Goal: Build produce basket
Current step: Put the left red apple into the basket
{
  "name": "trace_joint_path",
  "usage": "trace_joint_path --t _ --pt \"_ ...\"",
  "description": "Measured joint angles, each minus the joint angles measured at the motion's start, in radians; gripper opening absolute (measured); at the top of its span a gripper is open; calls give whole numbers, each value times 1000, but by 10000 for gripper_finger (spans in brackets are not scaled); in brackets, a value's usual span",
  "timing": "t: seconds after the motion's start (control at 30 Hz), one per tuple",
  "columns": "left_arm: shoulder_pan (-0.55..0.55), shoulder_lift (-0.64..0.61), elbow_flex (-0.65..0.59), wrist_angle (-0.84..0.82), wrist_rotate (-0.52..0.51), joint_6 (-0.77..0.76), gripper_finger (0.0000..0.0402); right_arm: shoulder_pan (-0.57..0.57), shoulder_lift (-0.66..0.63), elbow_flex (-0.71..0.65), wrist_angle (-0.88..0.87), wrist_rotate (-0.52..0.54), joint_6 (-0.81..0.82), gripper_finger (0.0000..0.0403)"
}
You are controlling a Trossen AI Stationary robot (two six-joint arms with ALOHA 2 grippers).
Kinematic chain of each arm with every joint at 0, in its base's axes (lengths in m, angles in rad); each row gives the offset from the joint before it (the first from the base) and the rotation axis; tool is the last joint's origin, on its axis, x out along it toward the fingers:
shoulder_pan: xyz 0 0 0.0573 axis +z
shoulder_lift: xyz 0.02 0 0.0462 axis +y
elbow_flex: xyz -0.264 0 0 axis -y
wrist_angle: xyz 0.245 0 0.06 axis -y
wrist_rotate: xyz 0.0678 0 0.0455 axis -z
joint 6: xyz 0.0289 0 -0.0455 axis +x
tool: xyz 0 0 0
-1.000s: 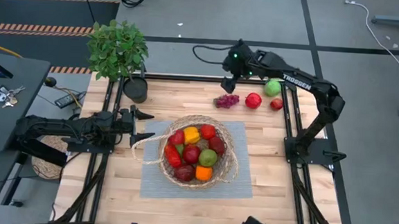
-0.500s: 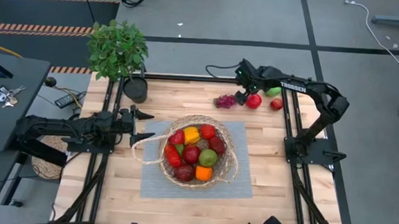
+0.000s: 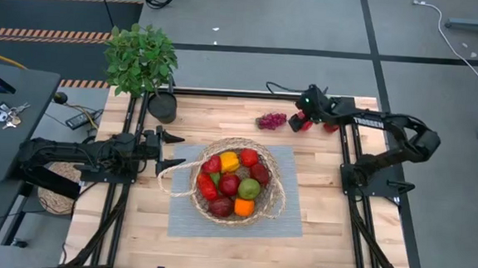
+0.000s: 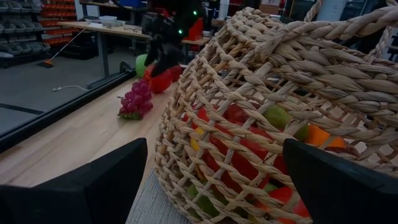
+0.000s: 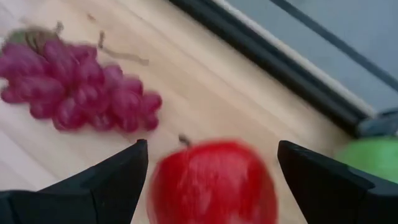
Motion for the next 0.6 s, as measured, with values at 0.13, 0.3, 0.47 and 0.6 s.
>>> trace_joint_path --t 0.13,0.3,0.47,0.6 --pt "0 0 0 0 0 0 382 -1 -11 -113 159 -43 43 362" --pt "0 0 0 0 0 0 382 -1 16 -187 239 -40 82 362" --pt "0 0 0 0 0 0 382 0 21 -200 268 -18 82 358" --pt "0 0 0 0 0 0 382 -1 18 -201 271 -19 81 348"
